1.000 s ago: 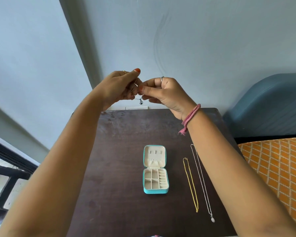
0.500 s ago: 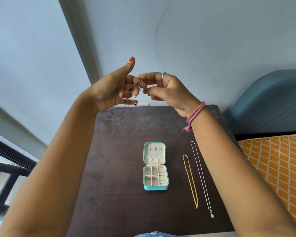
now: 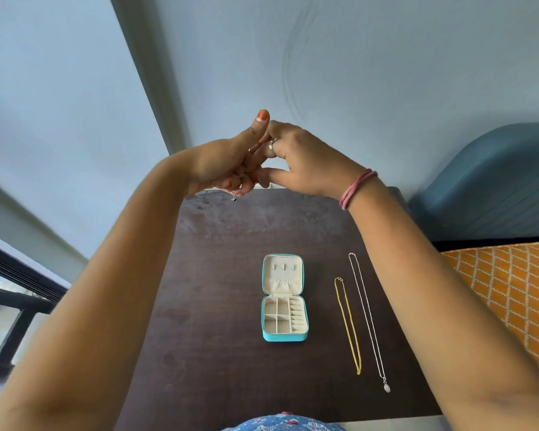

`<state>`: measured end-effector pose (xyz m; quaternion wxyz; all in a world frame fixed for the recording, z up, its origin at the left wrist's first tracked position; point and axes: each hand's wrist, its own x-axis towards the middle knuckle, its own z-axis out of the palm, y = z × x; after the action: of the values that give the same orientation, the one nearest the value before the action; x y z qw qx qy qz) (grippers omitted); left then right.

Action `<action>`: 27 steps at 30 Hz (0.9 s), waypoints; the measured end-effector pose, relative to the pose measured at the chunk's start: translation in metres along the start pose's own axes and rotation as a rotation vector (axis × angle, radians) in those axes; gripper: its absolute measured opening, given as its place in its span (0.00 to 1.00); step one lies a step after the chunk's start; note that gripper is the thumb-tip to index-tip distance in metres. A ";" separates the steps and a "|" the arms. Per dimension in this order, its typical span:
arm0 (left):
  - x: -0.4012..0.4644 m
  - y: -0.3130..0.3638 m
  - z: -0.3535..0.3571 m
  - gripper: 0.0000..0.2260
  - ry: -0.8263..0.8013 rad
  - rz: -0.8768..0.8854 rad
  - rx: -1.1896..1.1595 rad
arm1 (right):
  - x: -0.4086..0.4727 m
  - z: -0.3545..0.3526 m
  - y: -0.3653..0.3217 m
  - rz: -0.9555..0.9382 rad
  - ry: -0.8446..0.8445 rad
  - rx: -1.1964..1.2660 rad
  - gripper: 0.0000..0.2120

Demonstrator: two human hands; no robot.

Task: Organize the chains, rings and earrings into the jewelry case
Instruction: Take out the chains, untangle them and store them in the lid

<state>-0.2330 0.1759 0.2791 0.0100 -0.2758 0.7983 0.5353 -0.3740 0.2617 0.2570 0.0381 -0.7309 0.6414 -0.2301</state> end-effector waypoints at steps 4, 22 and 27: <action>0.009 -0.012 -0.001 0.37 0.041 -0.016 -0.071 | 0.000 0.003 0.001 0.038 0.035 0.009 0.04; 0.029 -0.067 0.037 0.19 0.190 0.275 -0.821 | -0.009 0.029 -0.001 0.405 0.137 1.046 0.06; 0.032 -0.076 0.038 0.19 0.137 0.295 -0.930 | -0.013 0.034 0.014 0.517 0.189 1.154 0.04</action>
<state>-0.2364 0.1741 0.1883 -0.2425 -0.1699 0.5040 0.8113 -0.3745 0.2635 0.2183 0.4230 -0.3910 0.5706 -0.5854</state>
